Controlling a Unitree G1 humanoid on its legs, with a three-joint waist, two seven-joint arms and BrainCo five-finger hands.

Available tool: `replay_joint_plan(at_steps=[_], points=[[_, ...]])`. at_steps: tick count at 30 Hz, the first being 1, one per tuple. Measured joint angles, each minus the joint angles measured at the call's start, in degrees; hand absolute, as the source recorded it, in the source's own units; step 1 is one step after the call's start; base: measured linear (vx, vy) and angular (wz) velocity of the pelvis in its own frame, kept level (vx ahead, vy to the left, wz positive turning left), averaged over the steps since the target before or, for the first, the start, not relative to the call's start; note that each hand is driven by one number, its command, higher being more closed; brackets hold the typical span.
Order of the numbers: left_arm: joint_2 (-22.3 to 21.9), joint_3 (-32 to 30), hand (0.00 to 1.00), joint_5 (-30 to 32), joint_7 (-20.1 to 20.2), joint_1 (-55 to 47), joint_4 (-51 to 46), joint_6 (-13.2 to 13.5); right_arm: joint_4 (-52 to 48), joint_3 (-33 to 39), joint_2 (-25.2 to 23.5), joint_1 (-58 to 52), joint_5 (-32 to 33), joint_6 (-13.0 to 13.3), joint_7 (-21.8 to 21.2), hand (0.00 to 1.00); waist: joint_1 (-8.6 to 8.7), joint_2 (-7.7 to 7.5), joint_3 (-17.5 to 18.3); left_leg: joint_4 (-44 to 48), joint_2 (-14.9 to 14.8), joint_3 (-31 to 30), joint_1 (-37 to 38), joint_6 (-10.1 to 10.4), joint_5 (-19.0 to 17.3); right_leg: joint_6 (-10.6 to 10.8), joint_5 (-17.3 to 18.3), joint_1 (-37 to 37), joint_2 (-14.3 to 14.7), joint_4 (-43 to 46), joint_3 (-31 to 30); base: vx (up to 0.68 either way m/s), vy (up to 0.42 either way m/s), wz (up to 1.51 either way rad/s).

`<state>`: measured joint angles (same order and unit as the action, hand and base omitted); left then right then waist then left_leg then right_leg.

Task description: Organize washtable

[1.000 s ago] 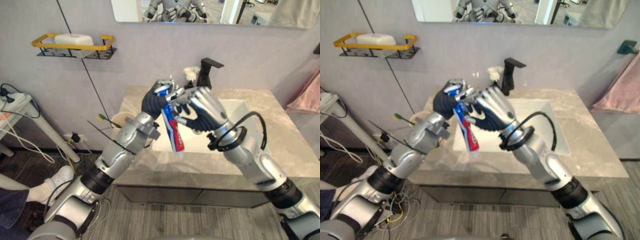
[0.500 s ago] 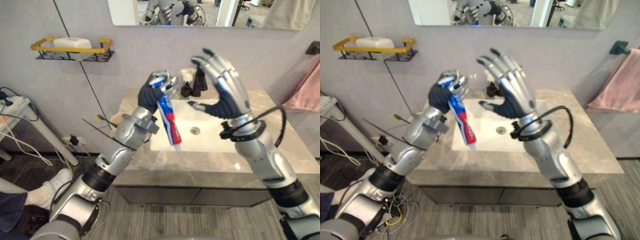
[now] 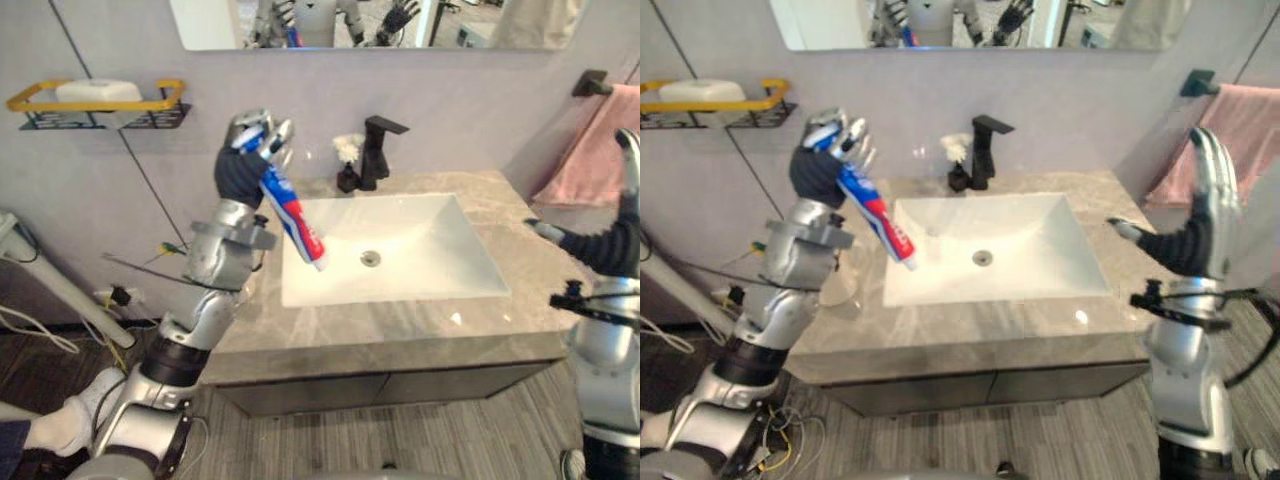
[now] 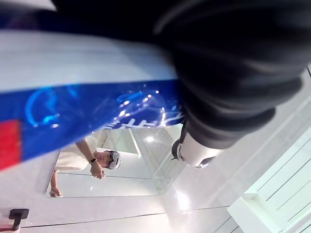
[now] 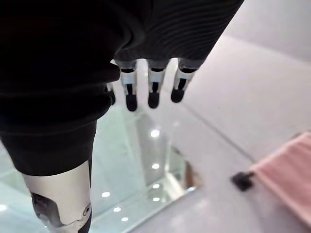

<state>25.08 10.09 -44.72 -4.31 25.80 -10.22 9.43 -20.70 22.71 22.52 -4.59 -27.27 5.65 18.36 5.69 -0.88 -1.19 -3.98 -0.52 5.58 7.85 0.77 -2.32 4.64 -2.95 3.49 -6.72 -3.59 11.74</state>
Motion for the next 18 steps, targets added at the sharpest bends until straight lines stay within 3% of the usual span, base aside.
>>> replay_joint_plan(at_steps=[9, 18], points=[[-0.43, -4.02, 1.00, 2.73, 0.14, -4.86, -2.79, 0.61, 11.56, 4.16, -12.53, -12.86, 9.39, -2.14, -5.41, 0.00, 0.69, 0.14, 0.05, 0.52, -0.59, 1.83, -0.75, 0.51, -0.65, -0.16, -0.60, -1.02, 0.77, -1.00, -1.63, -0.03, -0.026, -0.12], [-1.99, -4.26, 1.00, 2.81, -0.15, -4.75, -2.77, 1.03, 18.41, -1.01, -16.68, -17.86, 18.31, -1.97, -13.17, 0.00, 1.36, 0.33, 0.08, 0.97, -0.52, 2.44, -1.47, 0.25, -1.09, -0.14, -1.13, -1.51, 0.76, -1.74, -2.34, -0.01, -0.006, -0.03]])
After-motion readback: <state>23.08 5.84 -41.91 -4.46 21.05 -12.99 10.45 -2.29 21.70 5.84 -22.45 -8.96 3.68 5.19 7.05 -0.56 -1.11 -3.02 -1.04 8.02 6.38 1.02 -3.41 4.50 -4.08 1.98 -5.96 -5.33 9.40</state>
